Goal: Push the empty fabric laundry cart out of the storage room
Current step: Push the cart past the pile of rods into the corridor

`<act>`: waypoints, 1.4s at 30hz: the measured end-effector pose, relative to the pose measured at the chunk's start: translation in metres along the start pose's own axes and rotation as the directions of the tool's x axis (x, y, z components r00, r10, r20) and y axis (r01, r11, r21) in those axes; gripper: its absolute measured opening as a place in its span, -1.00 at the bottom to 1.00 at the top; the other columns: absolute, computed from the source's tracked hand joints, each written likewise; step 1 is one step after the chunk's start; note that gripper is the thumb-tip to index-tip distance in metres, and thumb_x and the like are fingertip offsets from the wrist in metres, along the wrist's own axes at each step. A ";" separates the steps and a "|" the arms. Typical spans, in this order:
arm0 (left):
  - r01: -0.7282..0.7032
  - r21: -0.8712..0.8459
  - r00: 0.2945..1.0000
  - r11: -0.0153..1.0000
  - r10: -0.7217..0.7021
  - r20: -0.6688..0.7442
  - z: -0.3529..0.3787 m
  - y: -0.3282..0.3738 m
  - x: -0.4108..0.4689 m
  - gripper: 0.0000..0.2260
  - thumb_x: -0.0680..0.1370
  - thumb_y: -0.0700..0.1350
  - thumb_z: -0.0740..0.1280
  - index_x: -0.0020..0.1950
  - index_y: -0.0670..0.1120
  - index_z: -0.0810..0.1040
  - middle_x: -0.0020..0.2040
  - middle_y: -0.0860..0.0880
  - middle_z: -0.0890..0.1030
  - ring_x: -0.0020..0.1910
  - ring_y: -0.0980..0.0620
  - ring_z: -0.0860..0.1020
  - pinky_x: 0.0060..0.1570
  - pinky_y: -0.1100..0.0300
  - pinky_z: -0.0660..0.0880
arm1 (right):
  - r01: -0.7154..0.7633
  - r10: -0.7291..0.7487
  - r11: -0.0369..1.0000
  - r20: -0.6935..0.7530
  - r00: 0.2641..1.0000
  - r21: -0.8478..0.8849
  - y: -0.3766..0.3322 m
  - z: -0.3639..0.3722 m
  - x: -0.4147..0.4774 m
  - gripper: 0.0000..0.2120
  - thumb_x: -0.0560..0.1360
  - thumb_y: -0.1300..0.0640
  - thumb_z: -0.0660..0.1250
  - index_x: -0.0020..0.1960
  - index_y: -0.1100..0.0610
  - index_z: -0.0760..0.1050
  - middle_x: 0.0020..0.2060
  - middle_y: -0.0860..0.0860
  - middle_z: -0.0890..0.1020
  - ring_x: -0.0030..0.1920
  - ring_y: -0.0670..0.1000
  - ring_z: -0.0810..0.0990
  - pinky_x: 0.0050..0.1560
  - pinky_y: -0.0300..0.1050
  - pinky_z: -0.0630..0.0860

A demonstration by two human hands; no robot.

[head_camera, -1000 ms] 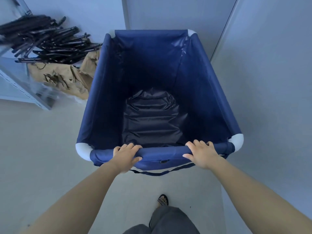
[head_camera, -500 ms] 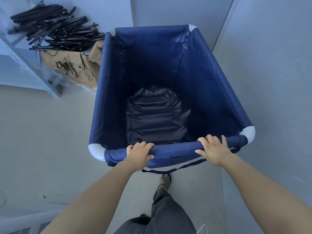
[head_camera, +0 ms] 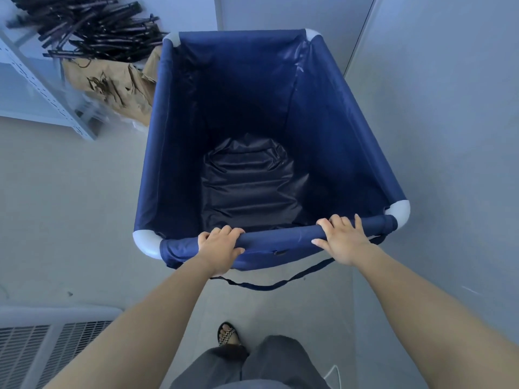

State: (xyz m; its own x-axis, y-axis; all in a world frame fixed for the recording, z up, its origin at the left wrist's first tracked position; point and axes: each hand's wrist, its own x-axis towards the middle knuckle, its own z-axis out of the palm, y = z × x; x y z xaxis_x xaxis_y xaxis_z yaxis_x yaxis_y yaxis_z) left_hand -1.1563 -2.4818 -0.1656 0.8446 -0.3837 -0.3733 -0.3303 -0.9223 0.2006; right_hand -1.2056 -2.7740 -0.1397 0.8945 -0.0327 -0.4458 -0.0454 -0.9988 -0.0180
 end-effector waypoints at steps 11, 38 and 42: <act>0.120 -0.013 0.992 0.993 -0.120 0.038 0.019 0.036 -0.065 -0.57 0.55 0.27 0.08 0.37 0.14 0.27 0.24 0.09 0.42 0.25 0.00 0.37 0.28 0.03 0.18 | 0.114 -0.114 0.993 0.073 0.991 0.001 0.016 0.025 -0.052 -0.53 0.58 -0.21 -0.08 0.40 -0.02 0.14 0.24 0.08 0.39 0.30 0.15 0.29 0.45 0.23 -0.10; 0.089 -0.010 0.992 0.996 -0.087 0.090 0.068 0.075 -0.192 -0.62 0.56 0.21 0.13 0.35 0.17 0.27 0.26 0.12 0.42 0.23 0.01 0.36 0.29 0.03 0.18 | 0.254 -0.276 0.944 -0.082 0.958 -0.211 0.023 0.096 -0.169 -0.47 0.51 -0.33 -0.02 0.22 0.05 0.32 -0.04 0.02 0.52 -0.07 0.05 0.49 -0.12 -0.10 0.34; 0.053 -0.006 0.992 0.999 -0.052 0.118 0.067 0.067 -0.196 -0.62 0.56 0.21 0.14 0.35 0.15 0.27 0.26 0.11 0.42 0.23 0.01 0.36 0.29 0.03 0.18 | 0.208 -0.225 0.957 -0.067 0.972 -0.203 0.013 0.103 -0.180 -0.47 0.50 -0.34 -0.02 0.21 0.04 0.31 -0.03 0.01 0.51 -0.06 0.05 0.48 -0.10 -0.09 0.33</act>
State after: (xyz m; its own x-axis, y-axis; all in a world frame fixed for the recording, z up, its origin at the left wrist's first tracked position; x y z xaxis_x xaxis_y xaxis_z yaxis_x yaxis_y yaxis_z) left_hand -1.3717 -2.4718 -0.1395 0.8052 -0.3378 -0.4873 -0.2824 -0.9411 0.1858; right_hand -1.4126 -2.7778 -0.1520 0.9096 0.1910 -0.3689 0.2327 -0.9699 0.0715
